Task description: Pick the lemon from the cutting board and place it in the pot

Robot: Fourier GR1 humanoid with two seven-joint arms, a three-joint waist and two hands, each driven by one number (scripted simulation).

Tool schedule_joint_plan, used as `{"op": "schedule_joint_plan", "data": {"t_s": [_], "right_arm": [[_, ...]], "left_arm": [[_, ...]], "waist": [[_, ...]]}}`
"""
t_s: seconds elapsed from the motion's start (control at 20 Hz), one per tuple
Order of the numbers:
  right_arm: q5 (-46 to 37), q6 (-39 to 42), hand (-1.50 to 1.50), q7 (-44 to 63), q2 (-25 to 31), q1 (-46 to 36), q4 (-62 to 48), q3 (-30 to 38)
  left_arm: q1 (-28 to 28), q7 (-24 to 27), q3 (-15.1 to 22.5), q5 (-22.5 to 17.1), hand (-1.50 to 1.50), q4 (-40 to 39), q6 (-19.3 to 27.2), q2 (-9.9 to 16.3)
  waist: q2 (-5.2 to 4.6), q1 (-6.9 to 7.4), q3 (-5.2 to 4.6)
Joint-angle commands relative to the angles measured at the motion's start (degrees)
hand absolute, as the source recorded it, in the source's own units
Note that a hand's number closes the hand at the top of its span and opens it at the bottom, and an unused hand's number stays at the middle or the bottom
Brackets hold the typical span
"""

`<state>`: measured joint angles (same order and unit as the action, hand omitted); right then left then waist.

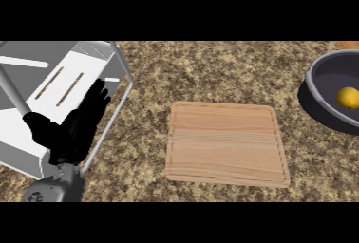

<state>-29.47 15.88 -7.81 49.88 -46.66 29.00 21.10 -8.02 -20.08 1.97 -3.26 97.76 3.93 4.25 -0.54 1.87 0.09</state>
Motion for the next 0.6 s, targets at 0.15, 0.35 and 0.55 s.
{"op": "schedule_joint_plan", "data": {"t_s": [0.15, 0.35, 0.55], "right_arm": [[7.3, -2.6, -1.50, -2.4, -0.9, -4.4, -6.3, 8.3], [11.0, -9.7, -1.50, -6.8, -0.4, -3.5, -7.2, 13.7], [13.6, -10.1, -1.50, -9.1, 5.5, -2.5, -10.1, 17.8]], "left_arm": [[1.6, 2.1, -0.2, 0.3, 0.00, -2.0, -0.6, -0.1], [-1.5, 0.0, -1.0, 0.4, 0.00, -1.7, 0.7, -0.2], [-0.1, 1.6, -0.2, 0.1, 0.00, -2.0, -0.4, -0.5]], "waist": [[-0.10, -0.32, 0.03], [-0.20, -0.71, 0.09], [-0.34, -0.60, 0.11]]}}
